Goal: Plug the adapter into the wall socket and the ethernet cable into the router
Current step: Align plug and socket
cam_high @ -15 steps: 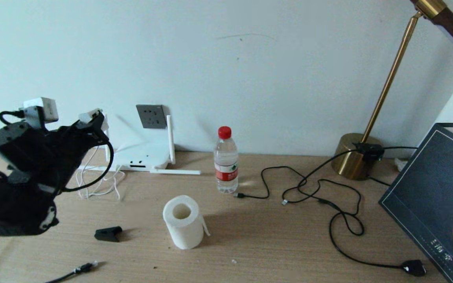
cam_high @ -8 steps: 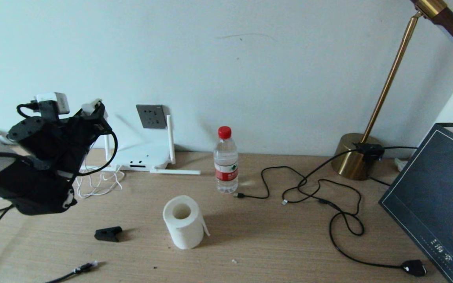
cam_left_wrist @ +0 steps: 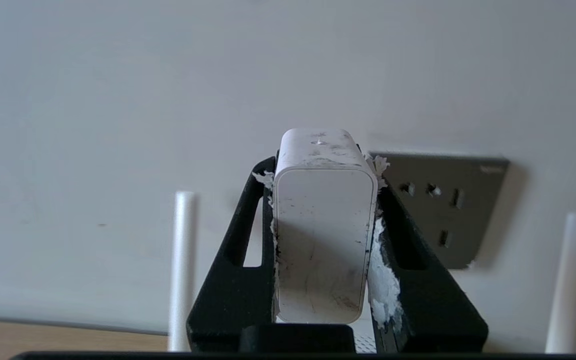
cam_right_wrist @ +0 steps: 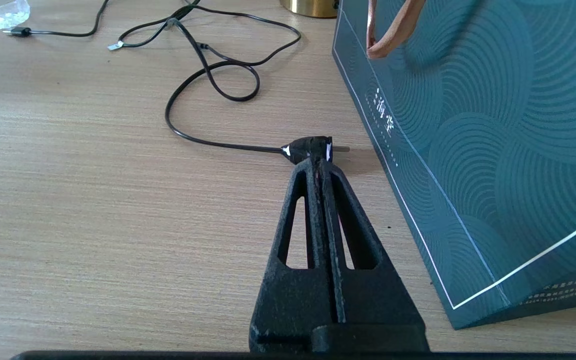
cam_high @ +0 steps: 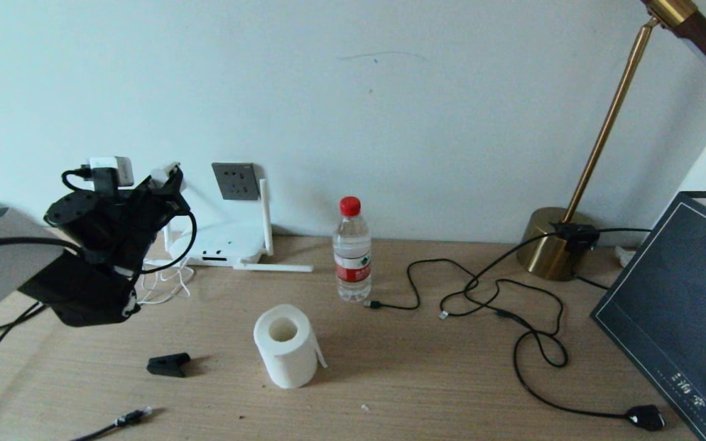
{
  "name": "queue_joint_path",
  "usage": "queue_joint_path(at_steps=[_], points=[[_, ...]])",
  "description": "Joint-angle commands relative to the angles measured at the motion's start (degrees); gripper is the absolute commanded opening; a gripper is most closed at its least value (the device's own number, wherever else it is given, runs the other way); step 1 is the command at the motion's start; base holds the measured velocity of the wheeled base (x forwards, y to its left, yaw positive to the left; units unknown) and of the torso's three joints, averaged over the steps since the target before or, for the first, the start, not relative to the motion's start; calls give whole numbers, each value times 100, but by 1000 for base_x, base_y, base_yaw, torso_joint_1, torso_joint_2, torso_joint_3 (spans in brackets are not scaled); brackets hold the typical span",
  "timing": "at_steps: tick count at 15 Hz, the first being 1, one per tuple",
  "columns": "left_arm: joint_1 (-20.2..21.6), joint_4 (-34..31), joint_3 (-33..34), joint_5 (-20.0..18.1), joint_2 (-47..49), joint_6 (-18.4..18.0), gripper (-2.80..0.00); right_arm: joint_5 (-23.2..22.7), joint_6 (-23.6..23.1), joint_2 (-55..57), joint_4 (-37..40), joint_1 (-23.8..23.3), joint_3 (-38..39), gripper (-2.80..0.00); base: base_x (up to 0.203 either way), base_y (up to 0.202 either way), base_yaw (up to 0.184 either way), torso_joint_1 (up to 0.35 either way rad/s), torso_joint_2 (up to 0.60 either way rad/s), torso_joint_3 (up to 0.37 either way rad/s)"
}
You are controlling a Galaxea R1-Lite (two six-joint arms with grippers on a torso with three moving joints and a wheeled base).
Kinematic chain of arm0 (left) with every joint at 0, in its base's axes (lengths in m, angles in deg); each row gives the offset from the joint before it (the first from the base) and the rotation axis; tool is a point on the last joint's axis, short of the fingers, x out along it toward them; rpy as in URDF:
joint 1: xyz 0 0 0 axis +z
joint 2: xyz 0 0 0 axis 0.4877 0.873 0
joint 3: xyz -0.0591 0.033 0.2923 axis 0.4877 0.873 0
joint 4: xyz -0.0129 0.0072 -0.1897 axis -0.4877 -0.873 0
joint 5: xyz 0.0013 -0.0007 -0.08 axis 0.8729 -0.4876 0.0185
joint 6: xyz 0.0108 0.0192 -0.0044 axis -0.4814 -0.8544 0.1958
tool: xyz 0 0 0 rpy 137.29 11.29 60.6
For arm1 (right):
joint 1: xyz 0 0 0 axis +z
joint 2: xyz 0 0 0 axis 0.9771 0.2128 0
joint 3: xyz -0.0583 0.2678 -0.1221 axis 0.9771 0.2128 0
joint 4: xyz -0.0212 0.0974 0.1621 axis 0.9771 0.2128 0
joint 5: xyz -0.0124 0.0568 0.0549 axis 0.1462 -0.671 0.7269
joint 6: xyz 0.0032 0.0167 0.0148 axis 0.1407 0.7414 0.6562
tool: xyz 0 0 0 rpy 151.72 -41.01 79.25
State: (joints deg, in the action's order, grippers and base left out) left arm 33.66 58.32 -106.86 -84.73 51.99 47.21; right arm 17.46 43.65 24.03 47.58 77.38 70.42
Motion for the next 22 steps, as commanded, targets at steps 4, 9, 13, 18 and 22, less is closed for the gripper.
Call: queue_joint_path(at_steps=[4, 9, 13, 18, 22], points=[[-209, 48, -464, -168, 474, -16, -280, -2, -4, 6, 5, -2, 1, -280, 0, 0, 0, 0, 0, 0], [-440, 48, -742, -159, 740, -30, -280, -2, -4, -2, 5, -2, 1, -280, 0, 0, 0, 0, 0, 0], [-540, 48, -966, -128, 909, -77, -280, -2, -4, 1, 5, -2, 1, -280, 0, 0, 0, 0, 0, 0], [-579, 48, -1063, -110, 992, -86, -280, 1, -4, 5, 5, -2, 1, -280, 0, 0, 0, 0, 0, 0], [-579, 48, -1083, -112, 992, -86, -280, -2, -4, 6, 5, -2, 1, -280, 0, 0, 0, 0, 0, 0]])
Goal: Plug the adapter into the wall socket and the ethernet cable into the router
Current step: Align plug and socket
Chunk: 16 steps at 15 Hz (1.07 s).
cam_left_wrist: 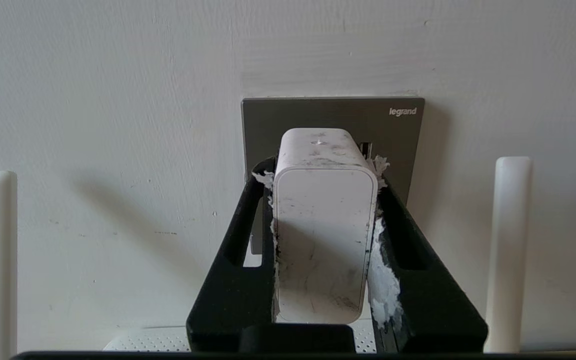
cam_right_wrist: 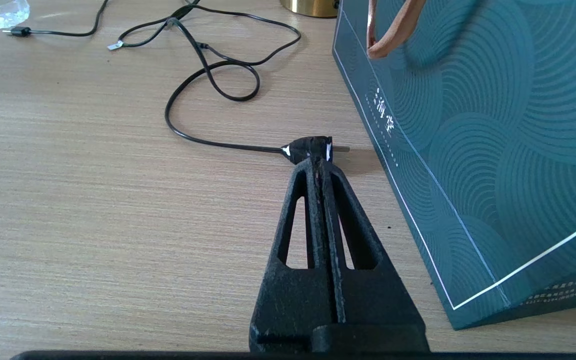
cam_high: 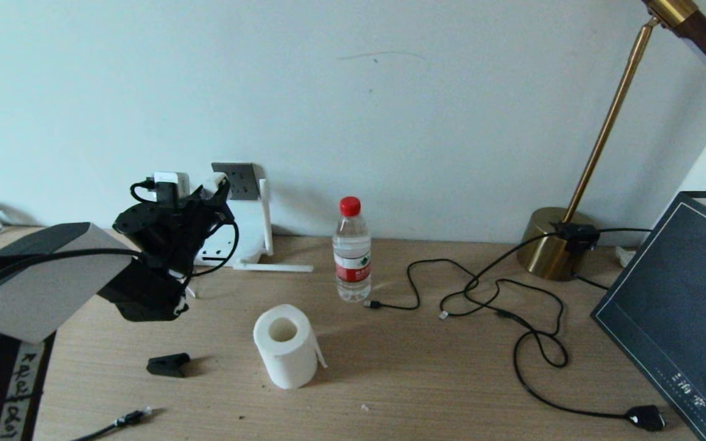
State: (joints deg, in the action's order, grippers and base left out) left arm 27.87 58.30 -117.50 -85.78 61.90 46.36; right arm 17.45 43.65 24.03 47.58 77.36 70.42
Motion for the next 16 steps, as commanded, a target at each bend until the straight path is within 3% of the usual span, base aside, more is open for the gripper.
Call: queue_joint_path(at_steps=[1, 16], points=[[0, 49, -65, -5, 9, -1, -280, -1, -4, 0, 5, 0, 1, -280, 0, 0, 0, 0, 0, 0], [0, 49, -201, 4, 221, -1, -280, -1, -4, 6, 5, 0, 1, -280, 0, 0, 0, 0, 0, 0]])
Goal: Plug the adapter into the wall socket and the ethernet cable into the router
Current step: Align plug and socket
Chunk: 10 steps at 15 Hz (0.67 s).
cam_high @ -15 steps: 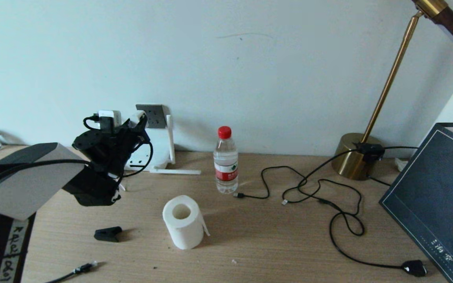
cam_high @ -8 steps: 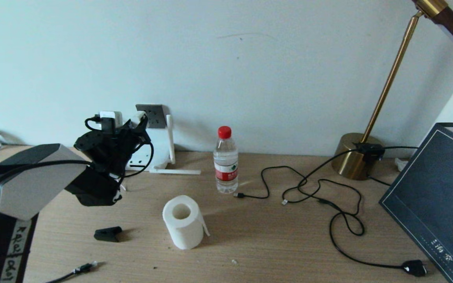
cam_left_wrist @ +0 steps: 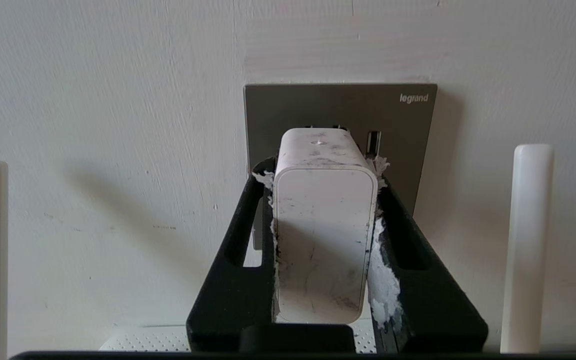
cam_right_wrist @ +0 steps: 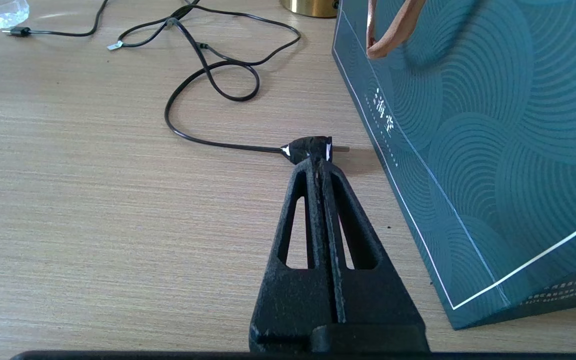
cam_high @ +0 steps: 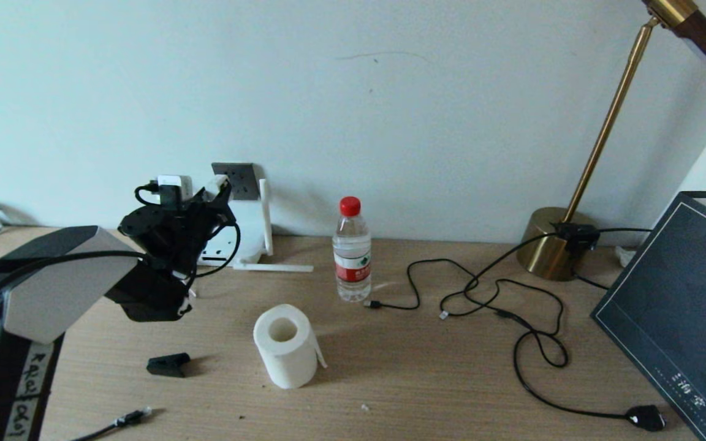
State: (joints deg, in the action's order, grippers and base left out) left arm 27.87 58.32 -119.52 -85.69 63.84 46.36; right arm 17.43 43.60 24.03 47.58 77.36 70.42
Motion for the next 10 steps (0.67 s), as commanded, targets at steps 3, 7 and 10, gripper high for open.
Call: queue_joint_path(at_steps=[3, 7, 10], points=[[0, 48, -49, -5, 35, -1, -280, 1, 0, 6, 5, 0, 1, -280, 0, 0, 0, 0, 0, 0], [9, 48, -79, 56, 61, -1, -280, 1, 0, 6, 5, 0, 1, -280, 0, 0, 0, 0, 0, 0], [9, 48, -136, 56, 102, -1, -280, 1, 0, 6, 5, 0, 1, -280, 0, 0, 0, 0, 0, 0]])
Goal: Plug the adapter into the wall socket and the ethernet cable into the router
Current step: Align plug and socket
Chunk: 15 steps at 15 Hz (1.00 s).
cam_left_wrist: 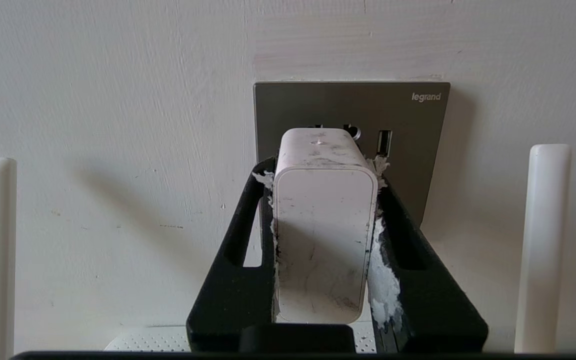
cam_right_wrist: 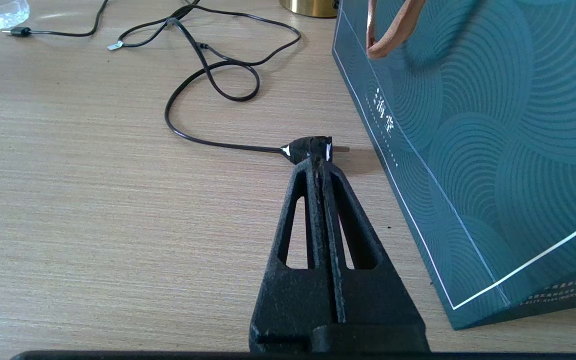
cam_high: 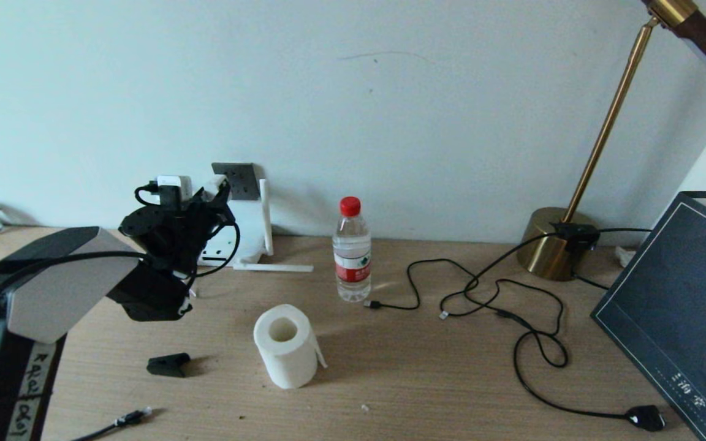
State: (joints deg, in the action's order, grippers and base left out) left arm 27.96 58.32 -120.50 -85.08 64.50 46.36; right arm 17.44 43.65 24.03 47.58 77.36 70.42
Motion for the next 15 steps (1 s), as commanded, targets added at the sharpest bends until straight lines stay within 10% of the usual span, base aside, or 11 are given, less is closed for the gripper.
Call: queue_joint_path(at_steps=[1, 15], points=[[0, 48, -84, -4, 58, -1, -280, 0, -4, 6, 6, 0, 1, -280, 0, 0, 0, 0, 0, 0], [-123, -53, -393, 23, 171, -14, -280, 0, -4, 6, 6, 0, 1, -280, 0, 0, 0, 0, 0, 0]])
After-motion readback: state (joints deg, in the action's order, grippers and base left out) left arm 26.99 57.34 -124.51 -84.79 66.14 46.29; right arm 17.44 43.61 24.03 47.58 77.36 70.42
